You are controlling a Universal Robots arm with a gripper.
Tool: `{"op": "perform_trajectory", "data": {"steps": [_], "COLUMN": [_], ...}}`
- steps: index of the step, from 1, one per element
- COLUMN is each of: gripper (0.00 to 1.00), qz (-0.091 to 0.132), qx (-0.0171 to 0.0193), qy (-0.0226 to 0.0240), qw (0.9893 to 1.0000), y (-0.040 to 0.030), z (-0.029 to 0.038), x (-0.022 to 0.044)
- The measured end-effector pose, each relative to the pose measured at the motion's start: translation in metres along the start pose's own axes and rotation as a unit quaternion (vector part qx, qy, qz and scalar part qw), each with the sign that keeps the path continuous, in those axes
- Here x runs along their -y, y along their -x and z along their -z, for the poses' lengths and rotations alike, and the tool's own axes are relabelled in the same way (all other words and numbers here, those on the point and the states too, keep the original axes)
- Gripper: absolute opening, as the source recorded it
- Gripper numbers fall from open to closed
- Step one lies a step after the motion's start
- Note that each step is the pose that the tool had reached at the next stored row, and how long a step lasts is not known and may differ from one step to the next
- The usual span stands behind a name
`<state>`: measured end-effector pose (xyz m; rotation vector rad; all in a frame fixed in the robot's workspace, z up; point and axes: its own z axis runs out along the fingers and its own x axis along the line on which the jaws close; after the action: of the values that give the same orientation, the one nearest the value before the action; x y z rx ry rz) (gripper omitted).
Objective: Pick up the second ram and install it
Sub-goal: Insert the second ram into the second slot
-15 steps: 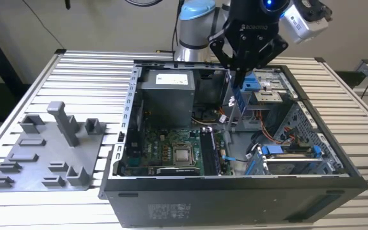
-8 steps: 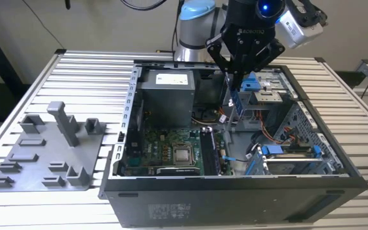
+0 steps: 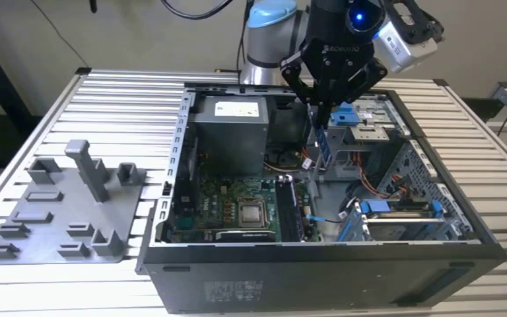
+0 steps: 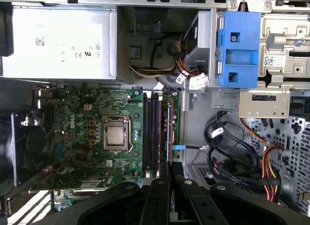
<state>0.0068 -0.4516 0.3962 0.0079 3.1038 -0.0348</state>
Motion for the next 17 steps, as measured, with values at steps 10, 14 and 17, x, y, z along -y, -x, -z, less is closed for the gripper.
{"op": "perform_trajectory", "data": {"steps": [10, 14, 17], "gripper": [0.14, 0.14, 0.14], "qz": [0.0, 0.0, 0.0], "qx": [0.0001, 0.0, 0.0], "qy": [0.0001, 0.0, 0.0], "qw": [1.0, 1.0, 1.0], "y": [-0.0007, -0.0012, -0.0015], "z": [-0.0021, -0.0049, -0.0068], "x": [0.0, -0.0001, -0.0001]}}
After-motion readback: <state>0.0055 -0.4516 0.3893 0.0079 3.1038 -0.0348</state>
